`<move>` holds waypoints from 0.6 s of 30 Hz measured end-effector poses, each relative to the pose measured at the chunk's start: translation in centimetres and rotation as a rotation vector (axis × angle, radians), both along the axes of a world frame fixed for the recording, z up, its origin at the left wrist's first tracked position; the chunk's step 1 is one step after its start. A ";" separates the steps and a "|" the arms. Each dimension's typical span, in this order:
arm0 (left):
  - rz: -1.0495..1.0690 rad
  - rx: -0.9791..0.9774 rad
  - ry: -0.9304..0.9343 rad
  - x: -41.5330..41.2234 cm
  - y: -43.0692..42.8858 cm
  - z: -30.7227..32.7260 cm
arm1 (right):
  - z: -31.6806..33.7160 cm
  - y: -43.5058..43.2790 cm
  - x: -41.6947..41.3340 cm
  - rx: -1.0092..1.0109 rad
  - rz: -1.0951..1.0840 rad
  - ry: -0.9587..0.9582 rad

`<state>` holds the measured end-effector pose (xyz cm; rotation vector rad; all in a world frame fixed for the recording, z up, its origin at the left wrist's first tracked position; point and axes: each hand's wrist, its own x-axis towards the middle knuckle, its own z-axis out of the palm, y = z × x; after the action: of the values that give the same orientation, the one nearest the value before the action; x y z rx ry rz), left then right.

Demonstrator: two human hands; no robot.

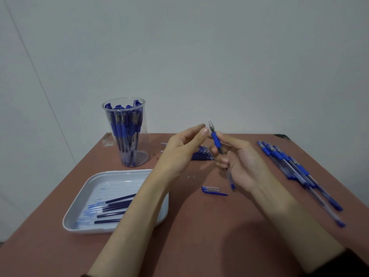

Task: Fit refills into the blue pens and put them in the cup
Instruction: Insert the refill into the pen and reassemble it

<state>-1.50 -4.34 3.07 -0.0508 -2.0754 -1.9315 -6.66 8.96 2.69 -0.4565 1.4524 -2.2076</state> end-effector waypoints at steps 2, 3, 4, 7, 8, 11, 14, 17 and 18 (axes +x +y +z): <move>0.094 -0.282 -0.036 0.1 -0.1 -0.3 | -0.1 0.4 -0.6 0.025 -0.129 0.003; 0.097 -0.446 -0.067 0.2 -0.2 -0.5 | -0.2 0.6 -0.8 0.031 -0.177 -0.010; 0.057 -0.593 -0.114 0.3 -0.2 -0.7 | -0.3 0.8 -1.0 0.038 -0.213 -0.029; -0.166 -0.849 -0.268 0.5 -0.2 -1.1 | -0.5 1.2 -1.4 0.085 -0.266 -0.067; -0.216 -0.918 -0.279 0.5 -0.2 -1.2 | -0.5 1.3 -1.5 0.109 -0.273 -0.066; -0.215 -0.998 -0.225 0.3 -0.2 -1.6 | -0.5 1.5 -1.7 0.188 -0.317 -0.007; 0.025 -0.880 -0.111 0.0 -0.7 -1.5 | -0.5 1.5 -1.7 0.298 -0.393 0.208; 0.250 -0.676 -0.024 -0.4 -1.5 -1.2 | -0.4 1.6 -1.3 0.517 -0.366 0.555; 0.285 -0.629 -0.018 -0.4 -1.6 -1.2 | -0.5 1.5 -1.1 0.538 -0.330 0.614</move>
<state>-1.90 -5.93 1.89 0.1197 -2.4595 -1.0734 -7.72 10.45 2.21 -0.7865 2.5074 -1.8482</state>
